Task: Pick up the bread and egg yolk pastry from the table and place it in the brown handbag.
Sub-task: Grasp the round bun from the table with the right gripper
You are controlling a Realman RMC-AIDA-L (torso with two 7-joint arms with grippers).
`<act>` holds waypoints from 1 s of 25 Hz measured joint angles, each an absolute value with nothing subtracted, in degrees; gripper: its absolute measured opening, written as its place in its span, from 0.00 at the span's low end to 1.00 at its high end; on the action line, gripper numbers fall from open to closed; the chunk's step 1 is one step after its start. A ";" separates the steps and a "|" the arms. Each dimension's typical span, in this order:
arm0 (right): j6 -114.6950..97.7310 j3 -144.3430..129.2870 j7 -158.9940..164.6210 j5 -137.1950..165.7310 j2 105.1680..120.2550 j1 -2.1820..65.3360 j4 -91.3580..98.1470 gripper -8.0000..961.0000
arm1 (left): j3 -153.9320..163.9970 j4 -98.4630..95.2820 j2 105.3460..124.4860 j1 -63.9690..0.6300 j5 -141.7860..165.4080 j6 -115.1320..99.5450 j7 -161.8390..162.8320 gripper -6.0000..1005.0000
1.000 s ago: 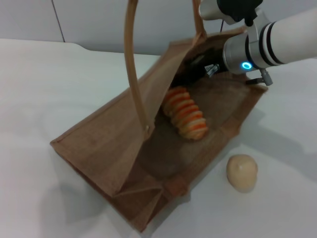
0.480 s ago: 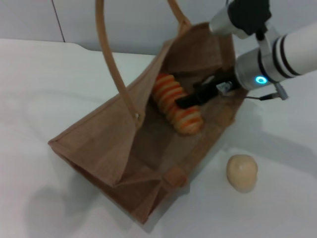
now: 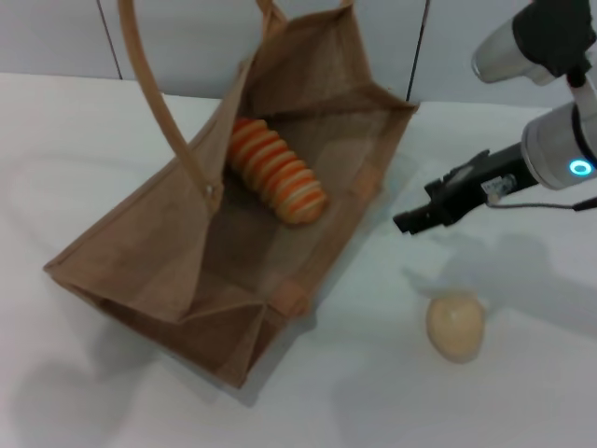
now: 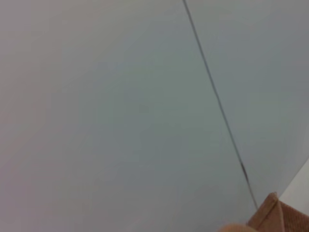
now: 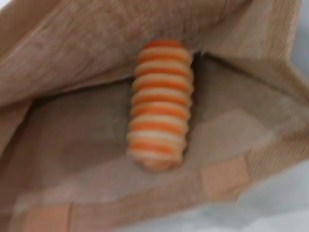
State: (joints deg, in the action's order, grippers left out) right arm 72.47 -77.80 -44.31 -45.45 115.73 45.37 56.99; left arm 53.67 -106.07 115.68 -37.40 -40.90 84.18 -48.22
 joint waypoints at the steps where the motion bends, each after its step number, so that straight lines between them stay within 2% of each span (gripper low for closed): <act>1: 74.42 -77.79 -44.31 -45.27 115.75 45.16 57.69 0.76 | 53.69 -106.07 115.70 -37.38 -40.24 84.11 -48.22 0.12; 9: 84.56 -77.99 -44.23 -40.71 115.75 45.32 58.55 0.77 | 54.41 -106.09 115.98 -37.75 -37.92 84.09 -48.00 0.12; 25: 90.41 -78.73 -42.74 -37.91 116.01 45.52 57.58 0.77 | 54.49 -105.99 116.01 -37.79 -37.88 84.27 -48.25 0.12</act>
